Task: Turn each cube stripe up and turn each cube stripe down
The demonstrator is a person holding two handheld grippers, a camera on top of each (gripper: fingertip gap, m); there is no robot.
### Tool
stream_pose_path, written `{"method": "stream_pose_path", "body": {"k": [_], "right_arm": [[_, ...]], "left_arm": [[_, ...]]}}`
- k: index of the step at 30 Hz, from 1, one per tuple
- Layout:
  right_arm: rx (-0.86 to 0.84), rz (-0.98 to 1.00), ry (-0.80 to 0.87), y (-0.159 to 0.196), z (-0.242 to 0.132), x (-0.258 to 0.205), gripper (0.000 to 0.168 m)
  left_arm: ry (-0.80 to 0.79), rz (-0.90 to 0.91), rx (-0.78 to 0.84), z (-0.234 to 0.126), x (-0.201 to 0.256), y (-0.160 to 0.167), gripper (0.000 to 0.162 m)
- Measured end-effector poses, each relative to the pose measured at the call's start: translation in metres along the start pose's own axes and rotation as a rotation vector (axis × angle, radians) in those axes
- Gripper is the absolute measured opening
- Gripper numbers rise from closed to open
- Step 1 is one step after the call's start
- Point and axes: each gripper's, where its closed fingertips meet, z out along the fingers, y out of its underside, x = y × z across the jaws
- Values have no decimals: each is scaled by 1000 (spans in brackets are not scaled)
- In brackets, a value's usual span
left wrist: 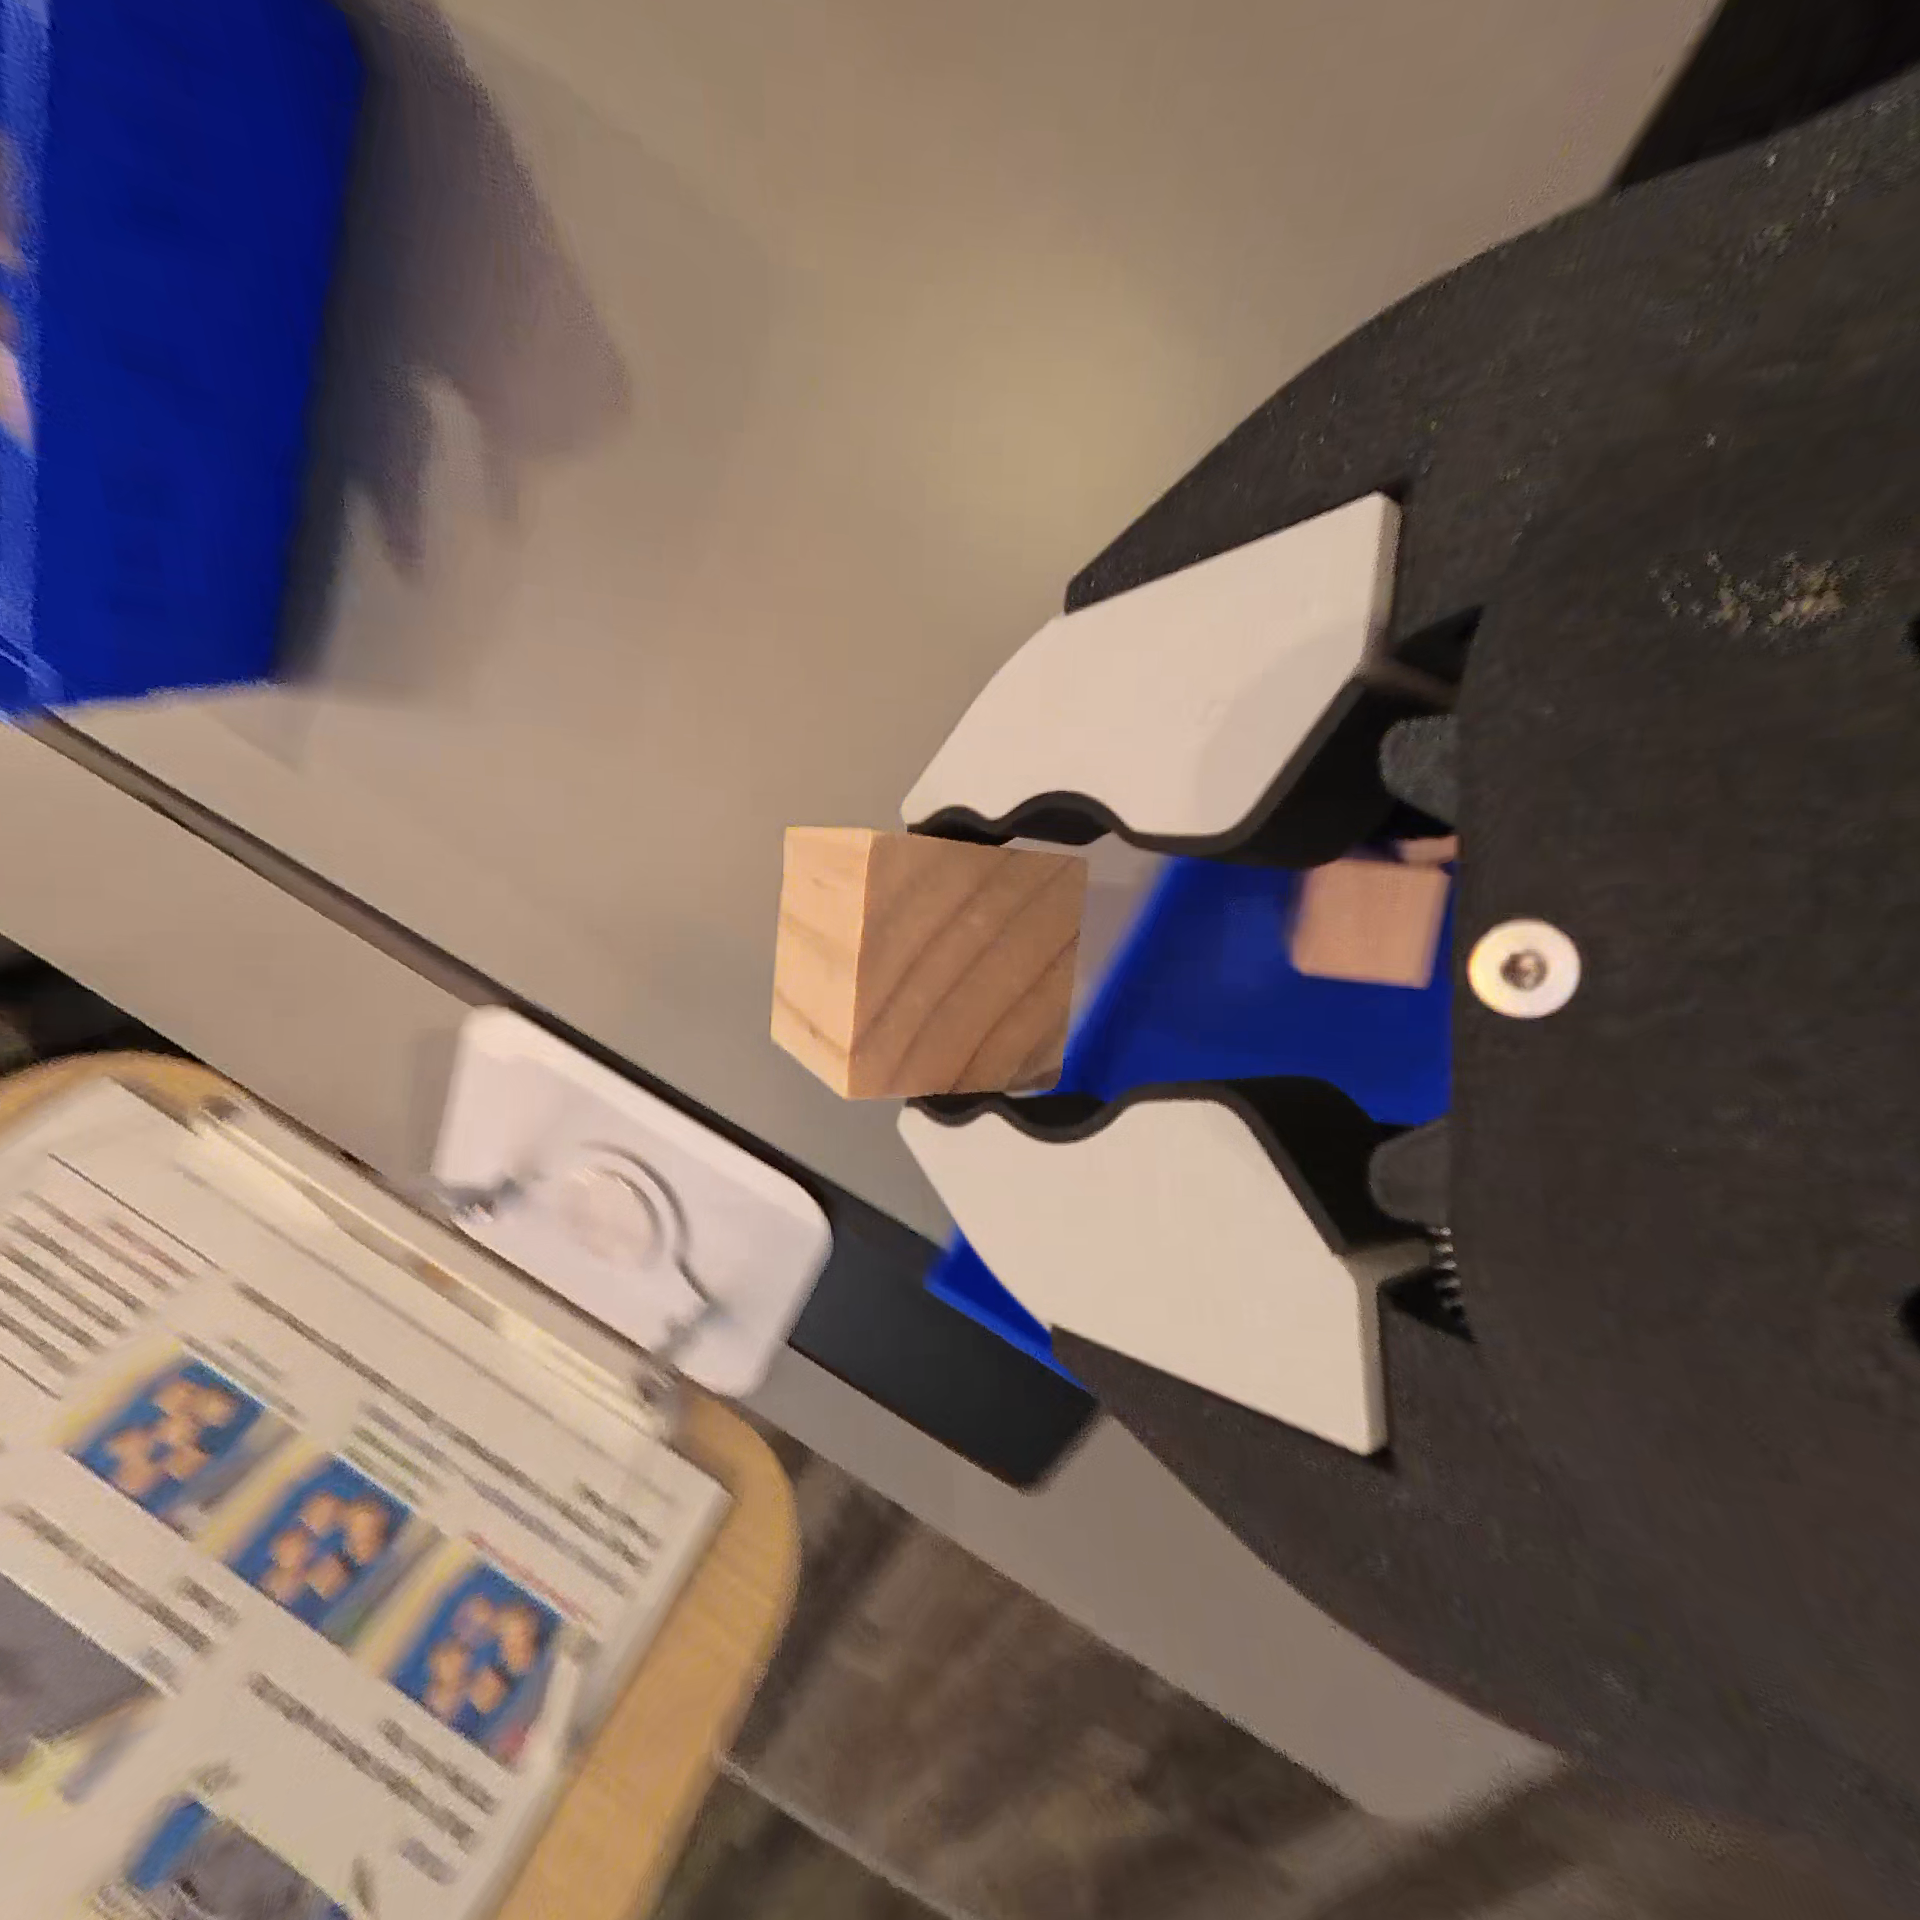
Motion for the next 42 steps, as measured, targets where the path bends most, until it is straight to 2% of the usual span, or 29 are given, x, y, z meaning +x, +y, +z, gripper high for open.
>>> {"method": "stream_pose_path", "body": {"k": [1,5,8,9,13,17,23,25,27,32,35,37,39,42], "right_arm": [[47,-53,-18,-12,3,-13,57],[218,-263,-140,-42,12,-74,57],[342,-408,-231,-50,19,-115,70],[368,-444,-220,-52,23,-121,75],[487,-502,-210,-60,28,-143,75],[585,-502,-134,-69,29,-146,72],[654,-493,-116,-73,26,-152,56],[681,-485,-97,-75,23,-149,45],[689,-464,-139,-74,21,-151,44],[627,-405,-275,-72,16,-150,44],[490,-410,-299,-61,10,-127,44],[290,-396,-332,-33,5,-99,44],[59,-324,-389,11,-5,-70,44],[-227,-251,-299,81,-9,-16,44]], "left_arm": [[64,-19,44,6,11,-12,46],[267,-183,187,29,43,-55,45],[412,-289,272,43,63,-78,45],[460,-312,291,47,70,-83,45],[666,-465,342,59,92,-98,45],[929,-603,384,46,109,-111,45],[1014,-608,384,42,117,-113,45],[1025,-597,385,42,119,-113,45],[1051,-598,385,41,122,-113,45],[1068,-591,407,39,121,-115,46],[1042,-590,434,31,111,-116,45],[983,-568,428,29,102,-111,45],[961,-548,437,20,96,-110,43],[925,-526,450,9,90,-110,40]]}}
